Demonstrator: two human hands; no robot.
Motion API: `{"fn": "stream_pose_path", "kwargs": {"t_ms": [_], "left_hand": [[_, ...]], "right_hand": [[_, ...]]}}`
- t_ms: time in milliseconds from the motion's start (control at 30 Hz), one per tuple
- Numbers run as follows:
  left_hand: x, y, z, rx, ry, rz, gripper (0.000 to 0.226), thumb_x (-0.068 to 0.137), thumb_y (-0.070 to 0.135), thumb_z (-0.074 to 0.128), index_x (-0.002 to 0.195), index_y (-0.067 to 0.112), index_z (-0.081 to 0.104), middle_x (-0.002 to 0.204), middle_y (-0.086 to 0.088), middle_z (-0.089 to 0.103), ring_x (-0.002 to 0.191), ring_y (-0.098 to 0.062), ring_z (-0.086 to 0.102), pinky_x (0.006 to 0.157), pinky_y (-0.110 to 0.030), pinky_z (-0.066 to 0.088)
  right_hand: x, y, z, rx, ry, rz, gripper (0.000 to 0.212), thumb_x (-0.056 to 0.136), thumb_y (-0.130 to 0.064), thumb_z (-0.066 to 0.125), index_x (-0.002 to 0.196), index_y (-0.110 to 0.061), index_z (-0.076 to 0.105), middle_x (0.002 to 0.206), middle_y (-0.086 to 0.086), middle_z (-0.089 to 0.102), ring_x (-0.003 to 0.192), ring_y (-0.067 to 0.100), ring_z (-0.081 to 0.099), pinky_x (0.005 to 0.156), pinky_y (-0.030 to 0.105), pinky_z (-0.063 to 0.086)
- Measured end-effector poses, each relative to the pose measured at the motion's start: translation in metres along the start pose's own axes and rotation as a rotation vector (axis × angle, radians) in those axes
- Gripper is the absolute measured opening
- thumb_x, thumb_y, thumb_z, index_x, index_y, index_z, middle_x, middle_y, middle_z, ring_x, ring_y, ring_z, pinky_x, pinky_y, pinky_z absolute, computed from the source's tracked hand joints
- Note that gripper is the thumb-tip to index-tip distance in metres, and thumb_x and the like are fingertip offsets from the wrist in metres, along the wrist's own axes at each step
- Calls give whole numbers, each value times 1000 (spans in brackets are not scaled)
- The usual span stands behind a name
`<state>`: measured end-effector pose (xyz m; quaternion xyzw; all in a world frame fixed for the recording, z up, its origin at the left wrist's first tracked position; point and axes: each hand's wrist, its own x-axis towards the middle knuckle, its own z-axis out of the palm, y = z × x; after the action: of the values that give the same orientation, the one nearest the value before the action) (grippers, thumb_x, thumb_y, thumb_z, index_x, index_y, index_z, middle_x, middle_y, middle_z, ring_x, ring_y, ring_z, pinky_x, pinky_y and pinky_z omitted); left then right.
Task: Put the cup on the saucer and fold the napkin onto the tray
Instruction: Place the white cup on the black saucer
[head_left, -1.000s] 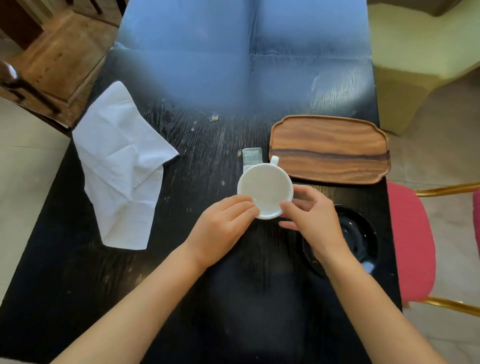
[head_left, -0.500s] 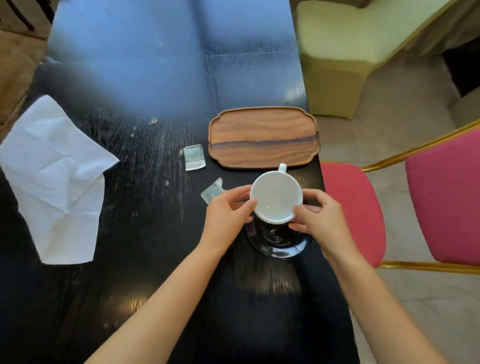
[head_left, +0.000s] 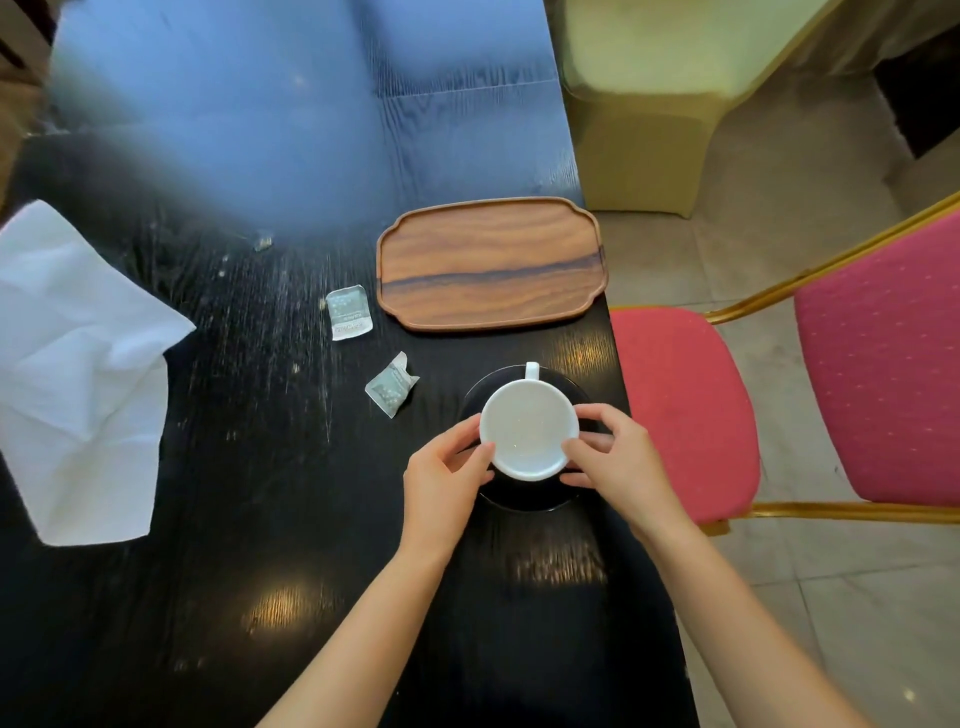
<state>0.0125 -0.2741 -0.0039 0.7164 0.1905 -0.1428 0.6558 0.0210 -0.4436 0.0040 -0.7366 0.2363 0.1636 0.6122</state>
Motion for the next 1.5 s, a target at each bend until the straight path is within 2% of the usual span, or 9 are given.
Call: {"fn": "stream_pose_path", "kwargs": {"t_ms": [233, 433, 900, 1000, 1067, 1133, 1233, 1333, 1500], "left_hand": [[0, -6, 2, 109, 74, -11, 38, 83, 24, 67, 119, 31, 60, 110, 12, 67, 91, 4, 65, 83, -35, 57], [-7, -5, 4, 131, 76, 34, 35, 84, 19, 66, 103, 48, 63, 99, 23, 68, 86, 5, 65, 78, -36, 59], [-12, -12, 3, 116, 109, 25, 34, 84, 18, 66, 114, 33, 65, 102, 19, 69, 87, 6, 66, 78, -35, 59], [-13, -13, 2, 124, 105, 27, 35, 84, 19, 67, 117, 31, 63, 102, 19, 68, 86, 5, 66, 79, -35, 59], [-13, -13, 0, 151, 107, 16, 39, 83, 21, 68, 122, 27, 60, 103, 17, 68, 85, 6, 65, 81, -35, 58], [-12, -10, -5, 207, 110, 20, 43, 83, 24, 68, 125, 25, 57, 103, 15, 67, 84, 7, 65, 82, -29, 57], [-10, 4, -17, 346, 104, 72, 37, 82, 27, 68, 118, 26, 61, 95, 18, 64, 79, 9, 62, 74, -9, 50], [-11, 27, -30, 547, 62, 152, 22, 83, 28, 64, 105, 26, 64, 84, 14, 65, 73, 1, 61, 72, -22, 52], [-17, 75, -61, 1006, -19, 274, 18, 87, 34, 55, 101, 23, 59, 84, 11, 61, 83, -12, 59, 67, -27, 44]], "right_hand": [[1, -2, -4, -124, 69, -70, 36, 82, -10, 62, 113, -30, 59, 94, -9, 64, 76, 6, 65, 54, 19, 56], [-1, -2, -4, -161, 71, -118, 36, 84, -5, 60, 115, -24, 62, 93, -10, 64, 78, 4, 65, 56, 17, 56], [-4, 2, -2, -197, 62, -138, 36, 85, -8, 60, 116, -27, 61, 93, -19, 62, 80, 4, 65, 57, 19, 57], [-3, 1, -2, -258, 70, -150, 36, 85, -11, 60, 117, -27, 61, 96, -13, 64, 81, 3, 64, 69, 30, 59], [-3, -2, -4, -315, 71, -156, 36, 84, -12, 60, 117, -26, 61, 100, -7, 66, 80, 1, 62, 73, 29, 56], [-3, -7, -6, -396, 76, -152, 38, 84, -16, 62, 120, -24, 59, 105, -2, 67, 77, -2, 60, 67, 17, 48], [-8, -22, -12, -591, 131, -182, 34, 84, -23, 63, 118, -20, 59, 105, 1, 67, 75, 9, 59, 67, 24, 42], [-16, -46, -10, -858, 163, -310, 23, 85, -29, 58, 106, -21, 61, 100, 0, 65, 84, 19, 60, 66, 30, 46], [-30, -94, 33, -1195, -64, -532, 27, 88, -32, 49, 109, -17, 56, 107, 4, 58, 103, 26, 55, 70, 32, 40]]}}
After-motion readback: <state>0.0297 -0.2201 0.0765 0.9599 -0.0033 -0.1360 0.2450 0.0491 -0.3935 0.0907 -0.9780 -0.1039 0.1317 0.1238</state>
